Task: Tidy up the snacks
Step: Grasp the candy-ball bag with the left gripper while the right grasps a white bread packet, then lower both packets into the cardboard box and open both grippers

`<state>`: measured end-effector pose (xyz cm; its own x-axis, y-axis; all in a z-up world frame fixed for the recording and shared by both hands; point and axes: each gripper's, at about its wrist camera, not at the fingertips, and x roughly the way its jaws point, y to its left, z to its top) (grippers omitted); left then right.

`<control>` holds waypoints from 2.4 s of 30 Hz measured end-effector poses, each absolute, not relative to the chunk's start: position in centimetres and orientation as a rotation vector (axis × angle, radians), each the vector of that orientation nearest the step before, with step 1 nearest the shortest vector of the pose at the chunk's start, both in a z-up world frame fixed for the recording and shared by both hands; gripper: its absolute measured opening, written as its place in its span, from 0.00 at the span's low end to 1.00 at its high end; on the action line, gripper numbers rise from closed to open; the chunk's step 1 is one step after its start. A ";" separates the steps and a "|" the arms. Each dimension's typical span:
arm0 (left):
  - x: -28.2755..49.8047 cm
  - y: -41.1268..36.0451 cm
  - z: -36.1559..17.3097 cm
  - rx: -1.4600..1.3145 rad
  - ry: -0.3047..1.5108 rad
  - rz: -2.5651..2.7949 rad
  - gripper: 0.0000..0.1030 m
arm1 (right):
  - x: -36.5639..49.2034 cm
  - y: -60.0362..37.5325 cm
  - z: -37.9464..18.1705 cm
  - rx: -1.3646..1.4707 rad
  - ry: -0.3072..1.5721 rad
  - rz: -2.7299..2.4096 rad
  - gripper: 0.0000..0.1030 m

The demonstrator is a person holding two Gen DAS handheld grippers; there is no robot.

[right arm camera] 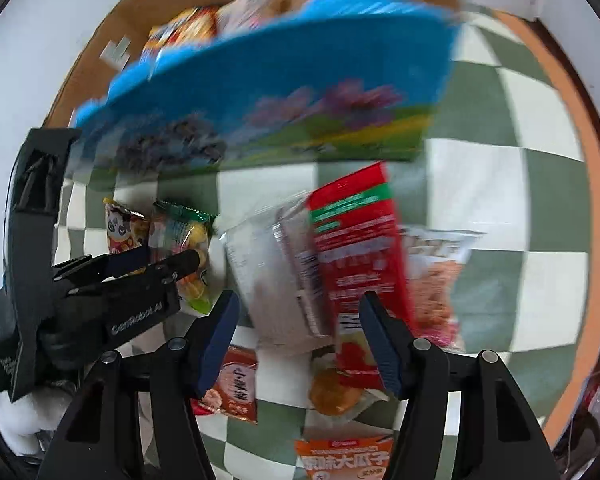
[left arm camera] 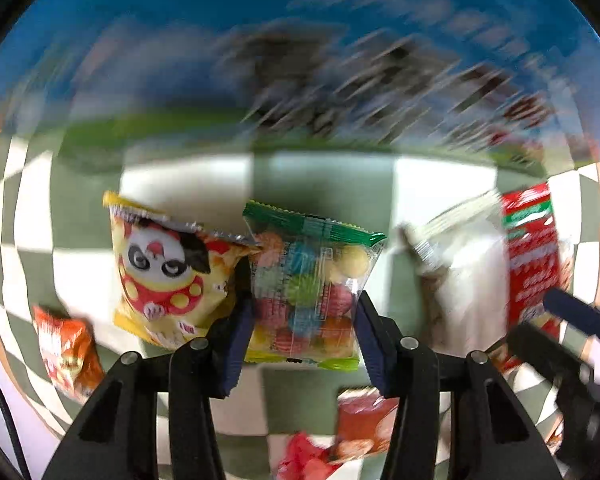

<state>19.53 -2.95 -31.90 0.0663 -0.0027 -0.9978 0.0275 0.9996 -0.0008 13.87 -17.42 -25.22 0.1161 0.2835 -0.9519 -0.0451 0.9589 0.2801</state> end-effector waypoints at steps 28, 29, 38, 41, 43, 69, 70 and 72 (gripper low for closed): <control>17.3 4.2 -34.6 -0.229 1.671 0.007 0.52 | 11.6 -16.6 -31.1 0.478 1.564 0.131 0.54; 17.2 3.9 -34.7 -0.192 1.676 -0.014 0.53 | 11.7 -16.5 -31.1 0.462 1.573 0.135 0.57; 15.4 2.2 -34.5 -0.060 1.620 -0.003 0.46 | 11.4 -14.6 -31.7 0.299 1.552 0.119 0.55; 14.5 1.8 -34.1 -0.032 1.608 0.000 0.46 | 11.0 -12.2 -31.7 0.271 1.532 0.115 0.55; 14.2 1.0 -34.1 -0.021 1.604 0.003 0.45 | 10.4 -11.3 -31.4 0.274 1.531 0.120 0.55; 22.6 -1.1 -10.9 -0.051 1.246 -0.153 0.43 | 13.3 -17.4 -8.7 0.365 1.195 0.346 0.55; 24.3 -1.2 -11.0 -0.026 1.246 -0.136 0.43 | 14.1 -17.1 -8.3 0.344 1.167 0.332 0.55; 28.1 -1.2 -11.4 0.032 1.263 -0.094 0.43 | 16.8 -17.2 -7.3 0.305 1.133 0.306 0.55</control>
